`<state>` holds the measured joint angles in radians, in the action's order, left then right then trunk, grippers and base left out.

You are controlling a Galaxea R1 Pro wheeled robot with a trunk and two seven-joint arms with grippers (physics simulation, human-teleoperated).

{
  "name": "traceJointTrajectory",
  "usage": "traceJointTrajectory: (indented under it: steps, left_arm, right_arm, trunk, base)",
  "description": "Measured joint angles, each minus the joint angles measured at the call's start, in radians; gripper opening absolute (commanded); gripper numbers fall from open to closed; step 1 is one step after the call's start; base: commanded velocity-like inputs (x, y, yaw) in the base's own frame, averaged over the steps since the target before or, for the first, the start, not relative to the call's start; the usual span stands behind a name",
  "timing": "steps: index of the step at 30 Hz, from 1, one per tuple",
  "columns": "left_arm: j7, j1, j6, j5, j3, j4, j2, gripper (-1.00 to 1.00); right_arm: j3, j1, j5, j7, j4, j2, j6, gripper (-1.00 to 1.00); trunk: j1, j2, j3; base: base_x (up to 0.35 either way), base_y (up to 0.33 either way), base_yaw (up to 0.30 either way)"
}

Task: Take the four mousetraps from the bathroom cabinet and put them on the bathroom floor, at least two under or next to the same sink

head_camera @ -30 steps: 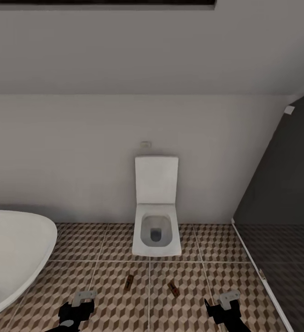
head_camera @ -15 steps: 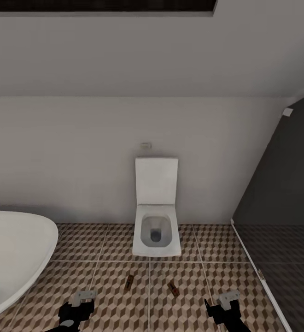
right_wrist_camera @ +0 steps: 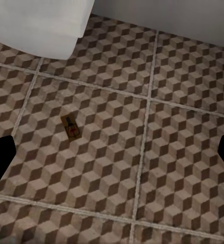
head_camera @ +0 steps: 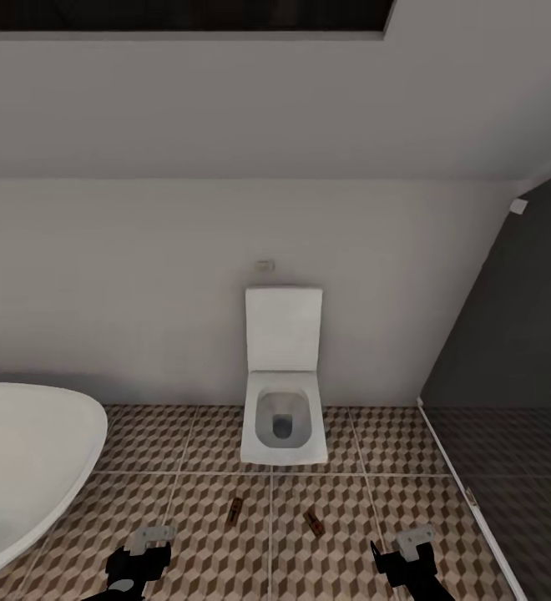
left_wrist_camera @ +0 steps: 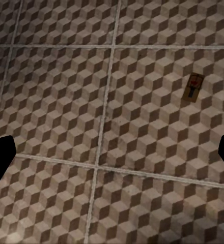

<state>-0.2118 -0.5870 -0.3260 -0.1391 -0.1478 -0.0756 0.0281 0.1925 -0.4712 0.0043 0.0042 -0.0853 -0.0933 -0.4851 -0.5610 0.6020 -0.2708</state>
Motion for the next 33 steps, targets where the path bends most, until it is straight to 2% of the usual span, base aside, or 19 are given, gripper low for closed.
traceJointTrajectory:
  steps: [29,33]
  left_arm:
    - [0.000,0.000,0.000,0.000,0.000,0.000,0.000,1.00]
    - [0.000,0.000,0.000,0.000,0.000,0.000,0.000,1.00]
  right_arm:
    - [0.000,0.000,0.000,-0.001,0.000,0.002,0.002,1.00]
    - [0.000,0.000,0.000,-0.001,0.000,0.002,0.002,1.00]
  trunk:
    - [0.111,-0.204,0.091]
    - [0.112,-0.204,0.092]
  base:
    - [0.000,0.000,0.000]
    - [0.000,0.000,0.000]
